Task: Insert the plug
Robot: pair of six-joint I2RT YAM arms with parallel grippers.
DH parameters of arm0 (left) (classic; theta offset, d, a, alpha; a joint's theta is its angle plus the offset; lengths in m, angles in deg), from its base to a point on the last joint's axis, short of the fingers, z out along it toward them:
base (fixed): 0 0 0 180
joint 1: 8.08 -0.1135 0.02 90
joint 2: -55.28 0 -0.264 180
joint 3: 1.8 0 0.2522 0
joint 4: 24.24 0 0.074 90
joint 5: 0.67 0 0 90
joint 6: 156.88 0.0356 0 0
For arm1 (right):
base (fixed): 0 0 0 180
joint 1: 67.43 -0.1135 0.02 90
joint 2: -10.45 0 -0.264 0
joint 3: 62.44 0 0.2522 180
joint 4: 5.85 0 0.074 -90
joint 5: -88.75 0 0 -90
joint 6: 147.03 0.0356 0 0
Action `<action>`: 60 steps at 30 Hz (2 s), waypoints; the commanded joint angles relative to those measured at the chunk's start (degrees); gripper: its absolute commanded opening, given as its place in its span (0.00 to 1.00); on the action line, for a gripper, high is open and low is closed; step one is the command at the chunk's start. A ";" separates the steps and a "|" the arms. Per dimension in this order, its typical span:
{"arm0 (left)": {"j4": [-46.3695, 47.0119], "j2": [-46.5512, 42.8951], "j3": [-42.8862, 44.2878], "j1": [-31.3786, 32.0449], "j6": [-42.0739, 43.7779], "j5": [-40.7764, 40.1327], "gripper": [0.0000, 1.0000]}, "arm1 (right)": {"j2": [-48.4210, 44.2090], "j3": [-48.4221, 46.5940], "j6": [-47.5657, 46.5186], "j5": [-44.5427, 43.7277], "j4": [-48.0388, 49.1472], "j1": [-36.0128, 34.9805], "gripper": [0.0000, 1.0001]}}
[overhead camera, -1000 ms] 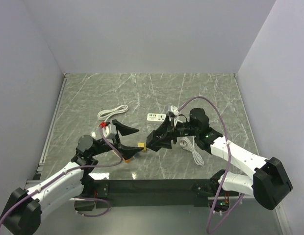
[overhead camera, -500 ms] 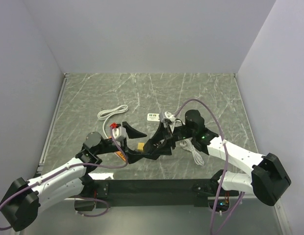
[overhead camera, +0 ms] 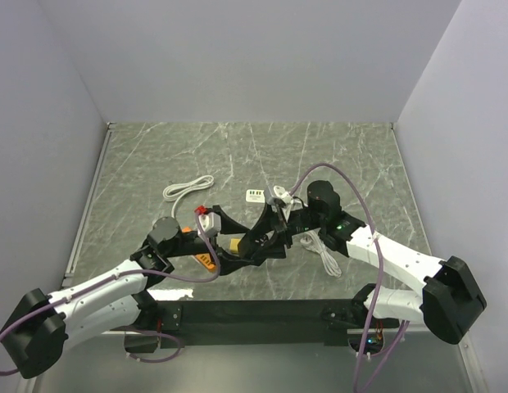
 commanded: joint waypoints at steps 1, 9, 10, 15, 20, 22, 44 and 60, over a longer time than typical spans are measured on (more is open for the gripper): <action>0.17 1.24 2.83 0.52 1.25 -0.37 0.99 | -1.92 -3.42 -1.49 0.31 0.24 -0.40 0.00; 2.19 3.00 3.80 0.52 -1.64 -4.76 0.84 | 0.01 -3.33 -2.97 0.93 0.77 -0.48 0.00; 2.63 3.26 3.80 0.61 -2.08 -4.59 0.78 | -0.16 -3.33 -3.51 -0.12 0.16 -0.40 0.00; 5.62 5.72 4.24 0.61 -5.07 -1.25 0.30 | 0.01 -3.60 -4.22 -3.37 -0.99 -0.40 0.01; 7.56 7.31 4.07 0.79 -7.09 -2.30 0.01 | 0.10 -3.68 -4.57 -8.19 -1.34 -0.40 0.13; 7.47 7.05 4.15 0.79 -7.27 -2.56 0.01 | -0.16 -3.42 -4.31 -10.48 -1.43 -0.31 0.20; 2.37 5.46 6.08 -1.84 -13.76 -16.28 0.01 | -23.18 13.36 2.81 -30.09 14.03 9.89 0.96; 22.14 11.97 4.15 -6.60 -43.13 -23.39 0.01 | -18.46 24.97 3.43 -64.71 38.02 -9.00 0.97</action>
